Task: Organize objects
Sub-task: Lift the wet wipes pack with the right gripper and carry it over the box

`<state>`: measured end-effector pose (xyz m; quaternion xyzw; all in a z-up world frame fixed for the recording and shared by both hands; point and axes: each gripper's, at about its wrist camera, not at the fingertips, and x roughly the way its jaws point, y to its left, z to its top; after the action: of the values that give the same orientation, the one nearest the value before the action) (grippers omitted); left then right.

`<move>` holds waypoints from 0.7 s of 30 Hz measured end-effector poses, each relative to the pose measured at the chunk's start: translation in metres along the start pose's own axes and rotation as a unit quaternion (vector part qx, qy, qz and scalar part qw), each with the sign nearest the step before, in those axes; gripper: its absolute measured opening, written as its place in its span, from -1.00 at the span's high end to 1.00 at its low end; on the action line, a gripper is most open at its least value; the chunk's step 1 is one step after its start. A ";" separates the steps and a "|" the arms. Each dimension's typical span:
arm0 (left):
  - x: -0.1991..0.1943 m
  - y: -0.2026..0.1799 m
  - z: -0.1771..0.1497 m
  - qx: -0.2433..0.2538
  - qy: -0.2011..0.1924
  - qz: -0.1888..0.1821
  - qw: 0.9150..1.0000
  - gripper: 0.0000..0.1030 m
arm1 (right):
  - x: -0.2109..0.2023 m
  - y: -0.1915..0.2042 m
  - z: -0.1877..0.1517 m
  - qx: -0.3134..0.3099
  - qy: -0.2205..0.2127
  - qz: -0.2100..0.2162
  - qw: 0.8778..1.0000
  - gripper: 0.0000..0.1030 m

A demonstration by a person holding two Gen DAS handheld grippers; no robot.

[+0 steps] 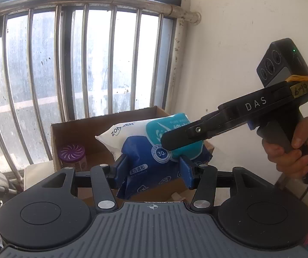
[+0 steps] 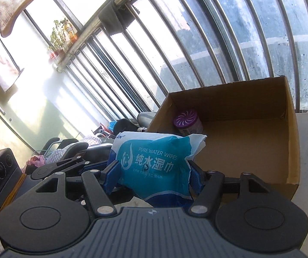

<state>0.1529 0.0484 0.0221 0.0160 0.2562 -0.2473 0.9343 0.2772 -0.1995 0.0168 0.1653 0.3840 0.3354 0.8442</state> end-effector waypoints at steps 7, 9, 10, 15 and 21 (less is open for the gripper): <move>0.078 0.043 0.030 -0.024 0.070 -0.002 0.997 0.02 | 0.059 -0.030 0.052 0.016 0.026 -0.057 0.998 -0.35; 0.103 0.058 0.035 -0.036 0.099 -0.008 0.994 0.01 | 0.077 -0.047 0.061 0.033 0.033 -0.066 0.997 -0.35; 0.118 0.067 0.038 -0.037 0.122 -0.013 0.992 0.01 | 0.087 -0.054 0.066 0.039 0.044 -0.072 0.996 -0.35; 0.171 0.090 0.036 -0.034 0.181 0.009 0.983 0.01 | 0.136 -0.098 0.079 0.089 0.062 -0.082 0.991 -0.35; 0.204 0.082 0.023 0.010 0.216 0.099 0.971 0.02 | 0.178 -0.133 0.082 0.148 0.072 -0.089 0.982 -0.29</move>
<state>0.3546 0.0241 -0.0651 0.1038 0.4462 -0.1470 0.8767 0.4830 -0.1733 -0.0970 0.2289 0.5023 0.2098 0.8070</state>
